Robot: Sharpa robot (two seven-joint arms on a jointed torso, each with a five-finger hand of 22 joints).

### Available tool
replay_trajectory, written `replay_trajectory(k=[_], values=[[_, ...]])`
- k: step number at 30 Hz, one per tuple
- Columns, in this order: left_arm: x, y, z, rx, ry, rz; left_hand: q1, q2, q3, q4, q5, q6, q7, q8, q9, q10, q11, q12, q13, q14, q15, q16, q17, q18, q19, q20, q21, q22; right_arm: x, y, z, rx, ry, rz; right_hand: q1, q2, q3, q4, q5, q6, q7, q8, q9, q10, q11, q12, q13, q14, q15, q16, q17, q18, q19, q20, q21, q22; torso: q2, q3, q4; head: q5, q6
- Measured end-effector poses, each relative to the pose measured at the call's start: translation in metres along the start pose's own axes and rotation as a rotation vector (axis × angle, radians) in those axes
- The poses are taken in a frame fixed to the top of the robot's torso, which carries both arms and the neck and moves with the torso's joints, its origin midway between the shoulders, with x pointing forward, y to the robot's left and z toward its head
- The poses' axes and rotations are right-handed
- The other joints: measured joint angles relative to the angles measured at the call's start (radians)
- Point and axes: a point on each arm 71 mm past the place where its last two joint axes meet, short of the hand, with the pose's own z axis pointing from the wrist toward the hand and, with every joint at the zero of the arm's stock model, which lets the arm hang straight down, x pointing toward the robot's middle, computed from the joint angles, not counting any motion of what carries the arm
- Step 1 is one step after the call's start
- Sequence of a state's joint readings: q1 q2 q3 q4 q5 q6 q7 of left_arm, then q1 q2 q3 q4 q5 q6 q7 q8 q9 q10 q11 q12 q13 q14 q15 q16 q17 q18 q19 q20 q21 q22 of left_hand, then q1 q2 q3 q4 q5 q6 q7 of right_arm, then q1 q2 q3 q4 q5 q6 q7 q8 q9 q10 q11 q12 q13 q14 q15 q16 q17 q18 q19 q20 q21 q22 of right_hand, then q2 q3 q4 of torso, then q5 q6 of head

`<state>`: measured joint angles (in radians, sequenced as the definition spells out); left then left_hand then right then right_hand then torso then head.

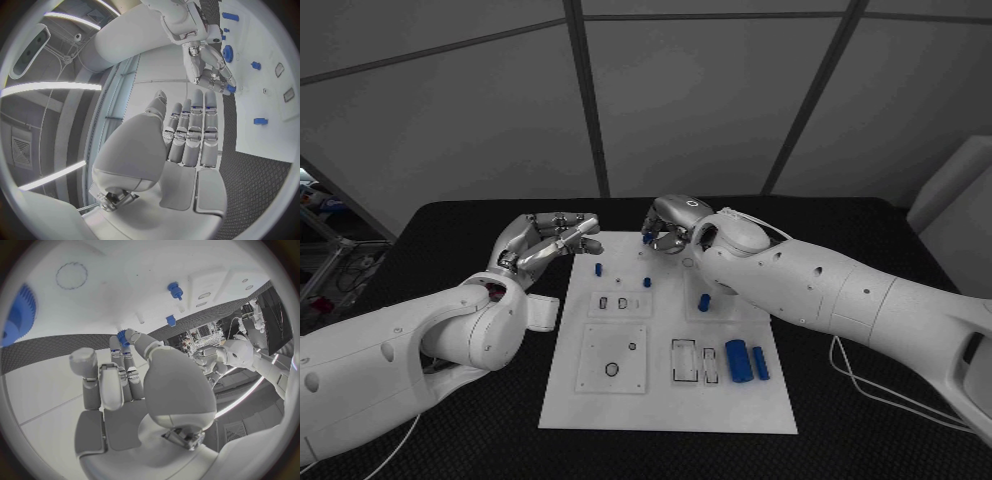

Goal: Assemble the parts on the task board

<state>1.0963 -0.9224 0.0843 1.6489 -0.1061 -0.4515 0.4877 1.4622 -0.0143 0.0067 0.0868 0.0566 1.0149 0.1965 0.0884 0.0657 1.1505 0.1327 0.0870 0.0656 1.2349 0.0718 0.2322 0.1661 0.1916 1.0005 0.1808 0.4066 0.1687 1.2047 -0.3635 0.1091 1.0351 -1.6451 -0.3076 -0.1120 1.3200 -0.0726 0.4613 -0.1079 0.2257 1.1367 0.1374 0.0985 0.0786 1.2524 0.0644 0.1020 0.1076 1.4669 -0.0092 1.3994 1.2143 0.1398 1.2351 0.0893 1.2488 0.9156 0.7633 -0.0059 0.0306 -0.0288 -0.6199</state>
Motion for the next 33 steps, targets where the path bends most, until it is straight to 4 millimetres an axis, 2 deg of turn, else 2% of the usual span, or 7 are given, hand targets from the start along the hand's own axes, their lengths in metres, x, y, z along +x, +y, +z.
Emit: replay_trajectory(k=[27, 31, 33], values=[[0.0009, -0.0014, 0.0015, 0.003, 0.001, 0.0, 0.0, 0.0, -0.003, -0.003, 0.0, 0.0, 0.0, 0.001, 0.0, -0.004, 0.004, -0.004, 0.0, 0.0, 0.0, -0.004, 0.001, 0.0, 0.0, 0.0, 0.0, 0.0, 0.0032, 0.0013, 0.0074, 0.032, 0.008, -0.027, -0.009, -0.009, 0.005, 0.006, -0.009, -0.007, 0.0, -0.007, 0.001, -0.006, 0.006, -0.014, -0.001, 0.0, 0.0, 0.0, -0.001, 0.0, -0.007, 0.007, 0.0, -0.002, 0.002, 0.0006, 0.0008, 0.003, 0.0], [0.0013, -0.0015, 0.0017, 0.003, 0.002, 0.0, 0.0, 0.0, -0.003, -0.003, 0.0, 0.0, 0.0, 0.001, 0.0, -0.004, 0.004, -0.004, 0.0, 0.0, 0.0, -0.004, 0.001, 0.0, 0.0, 0.0, 0.0, 0.0, 0.0043, 0.0016, 0.0078, 0.035, 0.012, -0.029, -0.014, -0.014, 0.007, 0.007, -0.021, -0.015, 0.007, -0.01, 0.007, -0.013, 0.013, -0.021, 0.0, 0.0, 0.0, 0.0, 0.0, 0.0, -0.007, 0.007, 0.0, -0.002, 0.002, 0.0003, 0.0007, 0.003, 0.0], [0.0012, -0.0016, 0.0018, 0.003, 0.002, 0.0, 0.0, 0.0, -0.003, -0.003, 0.0, 0.0, 0.0, 0.001, 0.0, -0.004, 0.004, -0.004, 0.0, 0.0, 0.0, -0.004, 0.001, 0.0, 0.0, 0.0, 0.0, 0.0, 0.0046, 0.0018, 0.008, 0.036, 0.015, -0.031, -0.017, -0.017, 0.008, 0.008, -0.029, -0.017, 0.008, -0.015, 0.008, -0.017, 0.009, -0.025, 0.001, 0.0, 0.0, 0.0, 0.0, 0.0, -0.007, 0.007, 0.0, -0.002, 0.003, 0.0001, 0.0007, 0.003, 0.0]])
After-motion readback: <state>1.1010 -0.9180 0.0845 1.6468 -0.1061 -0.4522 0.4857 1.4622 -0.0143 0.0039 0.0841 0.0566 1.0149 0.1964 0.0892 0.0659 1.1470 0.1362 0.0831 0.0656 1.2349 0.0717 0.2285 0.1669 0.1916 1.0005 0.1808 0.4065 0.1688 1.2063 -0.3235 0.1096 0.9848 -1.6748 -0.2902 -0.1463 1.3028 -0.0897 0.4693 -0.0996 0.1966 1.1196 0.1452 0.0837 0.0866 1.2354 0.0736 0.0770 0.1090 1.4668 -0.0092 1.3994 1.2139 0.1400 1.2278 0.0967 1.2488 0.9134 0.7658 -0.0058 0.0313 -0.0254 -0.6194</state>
